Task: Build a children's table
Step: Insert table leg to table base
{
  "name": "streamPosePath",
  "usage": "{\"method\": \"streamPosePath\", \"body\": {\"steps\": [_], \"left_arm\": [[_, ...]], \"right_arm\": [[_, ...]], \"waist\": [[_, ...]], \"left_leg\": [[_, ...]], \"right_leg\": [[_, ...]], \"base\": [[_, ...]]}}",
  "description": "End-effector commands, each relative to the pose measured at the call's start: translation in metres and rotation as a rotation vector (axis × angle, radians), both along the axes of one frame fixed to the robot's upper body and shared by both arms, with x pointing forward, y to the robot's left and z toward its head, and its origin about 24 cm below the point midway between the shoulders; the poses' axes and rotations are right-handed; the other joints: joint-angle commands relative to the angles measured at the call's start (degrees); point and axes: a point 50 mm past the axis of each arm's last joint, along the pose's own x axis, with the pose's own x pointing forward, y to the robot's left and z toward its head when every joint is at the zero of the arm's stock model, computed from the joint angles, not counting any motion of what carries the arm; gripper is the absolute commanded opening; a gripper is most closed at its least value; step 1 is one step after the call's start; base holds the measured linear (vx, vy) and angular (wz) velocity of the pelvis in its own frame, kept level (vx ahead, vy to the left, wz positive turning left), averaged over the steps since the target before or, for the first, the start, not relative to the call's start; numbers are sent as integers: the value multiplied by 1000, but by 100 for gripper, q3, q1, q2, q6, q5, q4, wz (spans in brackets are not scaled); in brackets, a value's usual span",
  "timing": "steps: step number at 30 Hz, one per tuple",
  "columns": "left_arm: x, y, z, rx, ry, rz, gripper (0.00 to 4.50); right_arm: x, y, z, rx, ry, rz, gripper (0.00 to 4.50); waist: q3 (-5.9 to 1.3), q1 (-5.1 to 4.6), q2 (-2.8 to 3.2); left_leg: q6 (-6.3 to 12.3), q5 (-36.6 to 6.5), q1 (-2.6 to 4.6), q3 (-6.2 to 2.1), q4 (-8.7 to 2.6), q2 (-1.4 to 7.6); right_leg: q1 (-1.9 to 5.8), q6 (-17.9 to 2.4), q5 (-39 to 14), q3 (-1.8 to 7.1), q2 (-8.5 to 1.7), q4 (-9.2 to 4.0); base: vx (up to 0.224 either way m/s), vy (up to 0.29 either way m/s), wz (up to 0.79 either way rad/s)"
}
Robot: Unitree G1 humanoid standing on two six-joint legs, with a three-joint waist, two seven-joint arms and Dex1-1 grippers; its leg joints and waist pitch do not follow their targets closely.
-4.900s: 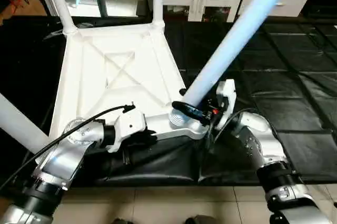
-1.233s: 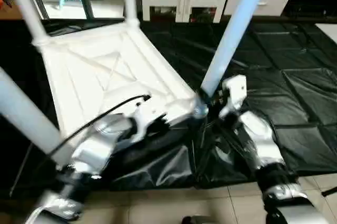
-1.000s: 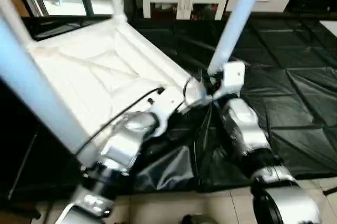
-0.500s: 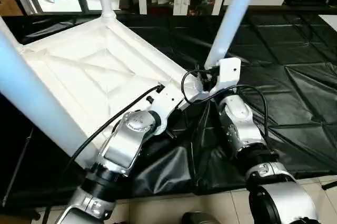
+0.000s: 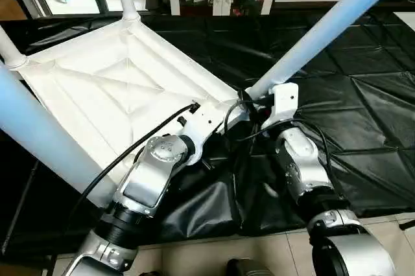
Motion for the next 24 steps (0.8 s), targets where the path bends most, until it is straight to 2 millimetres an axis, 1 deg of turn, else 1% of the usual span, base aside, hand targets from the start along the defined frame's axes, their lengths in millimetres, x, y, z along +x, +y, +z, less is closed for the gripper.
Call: {"method": "streamPosePath", "body": {"steps": [1, 2, 3, 4, 5, 6, 8, 9, 10, 13, 14, 15, 16, 18, 20, 21, 22, 23, 24], "left_arm": [[1, 0, 5, 8, -30, -2, 0], [1, 1, 5, 9, -30, -2, 0], [0, 2, 4, 11, -29, -2, 0], [0, 3, 4, 14, -28, -3, 0], [-1, 4, 3, 17, -27, -3, 0], [-1, 4, 3, 20, -27, -5, 0], [-2, 5, 2, 24, -26, -9, 0], [-2, 5, 2, 24, -25, -10, 0], [-3, 6, 1, 27, -22, -14, 0], [-3, 7, 0, 37, -21, -29, 0], [-3, 7, -1, 41, -21, -37, 0], [-4, 7, -1, 42, -23, -47, 0], [-6, 7, -2, 43, -24, -103, 0], [-7, 8, -3, 40, -21, -136, 0], [-11, 14, -5, 55, -19, -222, 0], [-13, 18, -8, 76, -15, -280, 0], [-17, 20, -9, 91, -18, -345, 0], [-22, 21, -9, 95, -21, -436, 0], [-32, 25, -13, 118, 12, -558, 0]], "right_arm": [[-6, 16, -7, 8, 23, 94, 248], [-6, 14, -5, 13, 15, 92, 248], [-5, 12, -4, 20, 5, 85, 230], [-4, 9, -2, 28, -7, 74, 224], [-4, 6, -1, 34, -16, 64, 222], [-4, 4, 0, 41, -21, 62, 219], [-4, 2, 1, 42, -29, 61, 213], [-4, 1, 1, 42, -30, 61, 209], [-5, -2, 2, 41, -41, 55, 207], [-5, -6, 3, 45, -52, 47, 206], [-5, -7, 3, 46, -52, 46, 206], [-5, -7, 4, 49, -55, 46, 206], [-4, -12, 9, 62, -69, 56, 205], [-4, -15, 13, 69, -79, 69, 205], [-3, -21, 19, 74, -63, 138, 205], [-3, -27, 23, 73, -45, 195, 205], [-3, -31, 25, 64, -27, 244, 204], [-4, -36, 27, 41, -14, 298, 204], [-6, -46, 32, 2, 16, 391, 204]], "waist": [[-358, 56, 0], [-367, 56, -12], [-373, 62, -4], [-384, 68, -13], [-392, 76, 1], [-398, 78, -1], [-407, 88, -9], [-406, 92, -18], [-406, 109, -6], [-407, 121, -2], [-410, 124, 14], [-414, 124, 10], [-419, 140, 34], [-429, 161, 22], [-432, 195, 24], [-418, 219, 25], [-411, 255, 10], [-406, 275, 22], [-397, 291, -1]], "left_leg": [[757, -549, 11, 29, -235, 84], [798, -451, 10, 33, -221, 83], [828, -414, 11, 31, -214, 84], [886, -316, 7, 33, -197, 81], [947, -205, 2, 27, -185, 87], [997, -124, -5, 31, -169, 81], [1063, -50, -17, 31, -148, 76], [1081, -40, -20, 33, -143, 75], [1098, -71, -16, 32, -136, 77], [1073, -142, -7, 35, -132, 78], [1063, -151, -6, 27, -130, 82], [1062, -143, -5, 29, -125, 81], [1068, -115, 0, 21, -121, 83], [1087, -71, 0, 23, -111, 77], [1135, 5, 6, 21, -110, 73], [1128, 24, 7, 24, -105, 81], [1146, -31, 12, 19, -107, 63], [1094, -50, 25, 28, -114, 87], [1097, -108, 44, 32, -112, 78]], "right_leg": [[382, -1841, 752, 164, -299, -302], [383, -1864, 871, 164, -295, -288], [384, -1879, 941, 166, -297, -274], [386, -1901, 1071, 165, -296, -256], [386, -1924, 1209, 163, -300, -234], [389, -1941, 1338, 161, -294, -217], [395, -1959, 1483, 164, -292, -194], [393, -1963, 1503, 164, -291, -191], [387, -1971, 1443, 161, -294, -190], [380, -1976, 1282, 158, -289, -192], [379, -1979, 1232, 154, -290, -191], [381, -1983, 1235, 154, -287, -185], [379, -1997, 1253, 152, -290, -180], [390, -1988, 1378, 157, -277, -161], [394, -2008, 1495, 152, -260, -146], [381, -1985, 1522, 158, -265, -136], [400, -1956, 1453, 156, -247, -147], [372, -1941, 1392, 159, -265, -147], [363, -1937, 1293, 155, -256, -169]], "base": [[0, 0, 0], [0, 0, 0], [0, 0, 0], [0, 0, 0], [0, 0, 0], [0, 0, 0], [0, 0, 0], [0, 0, 0], [0, 0, 0], [0, 0, 0], [0, 0, 0], [0, 0, 0], [0, 0, 0], [0, 0, 0], [0, 0, 0], [0, 0, 0], [0, 0, 0], [0, 0, 0], [0, 0, 0]]}}
